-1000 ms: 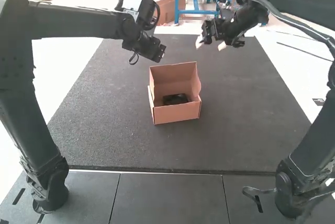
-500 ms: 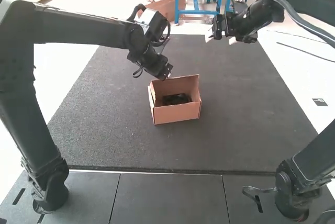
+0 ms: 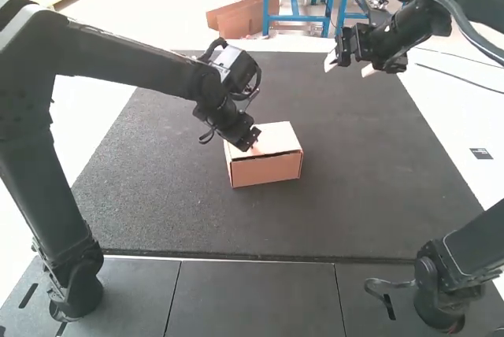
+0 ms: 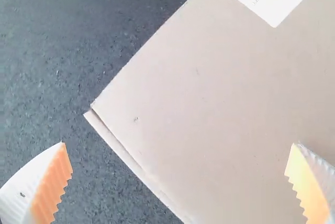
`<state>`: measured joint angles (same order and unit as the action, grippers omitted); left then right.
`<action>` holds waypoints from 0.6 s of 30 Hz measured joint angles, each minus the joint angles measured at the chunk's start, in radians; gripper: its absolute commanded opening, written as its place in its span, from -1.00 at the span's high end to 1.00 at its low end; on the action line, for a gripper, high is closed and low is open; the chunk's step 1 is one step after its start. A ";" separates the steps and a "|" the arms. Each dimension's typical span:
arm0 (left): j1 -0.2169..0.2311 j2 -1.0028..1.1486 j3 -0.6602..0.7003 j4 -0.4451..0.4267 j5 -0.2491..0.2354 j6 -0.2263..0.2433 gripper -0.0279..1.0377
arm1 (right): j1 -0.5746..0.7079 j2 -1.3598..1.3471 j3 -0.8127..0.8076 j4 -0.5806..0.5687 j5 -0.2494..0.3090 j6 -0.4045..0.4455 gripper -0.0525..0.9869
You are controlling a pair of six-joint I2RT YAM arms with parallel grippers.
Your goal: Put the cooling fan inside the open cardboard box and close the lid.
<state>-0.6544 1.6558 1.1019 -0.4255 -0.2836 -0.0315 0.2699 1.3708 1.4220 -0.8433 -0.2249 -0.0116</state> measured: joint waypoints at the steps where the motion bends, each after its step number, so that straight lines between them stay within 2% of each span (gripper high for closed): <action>1: -0.003 0.000 -0.012 0.015 0.000 0.000 -0.87 | -0.009 -0.003 -0.005 0.001 0.002 0.000 -0.84; 7: -0.010 0.000 -0.061 0.097 0.000 0.000 -0.87 | -0.065 -0.011 -0.048 0.007 0.009 0.000 -0.84; 12: -0.011 -0.002 -0.069 0.100 -0.001 -0.002 -0.87 | -0.078 -0.016 -0.056 0.014 0.011 0.000 -0.84; 15: 0.007 -0.027 -0.038 0.074 0.003 -0.003 -0.87 | -0.077 -0.021 -0.056 0.021 0.013 0.000 -0.84; 18: 0.056 -0.089 0.048 0.073 0.016 -0.004 -0.87 | -0.078 -0.022 -0.058 0.050 0.013 0.000 -0.84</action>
<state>-0.5980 1.5673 1.1503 -0.3527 -0.2676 -0.0353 0.1921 1.3487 1.3640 -0.7933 -0.2119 -0.0120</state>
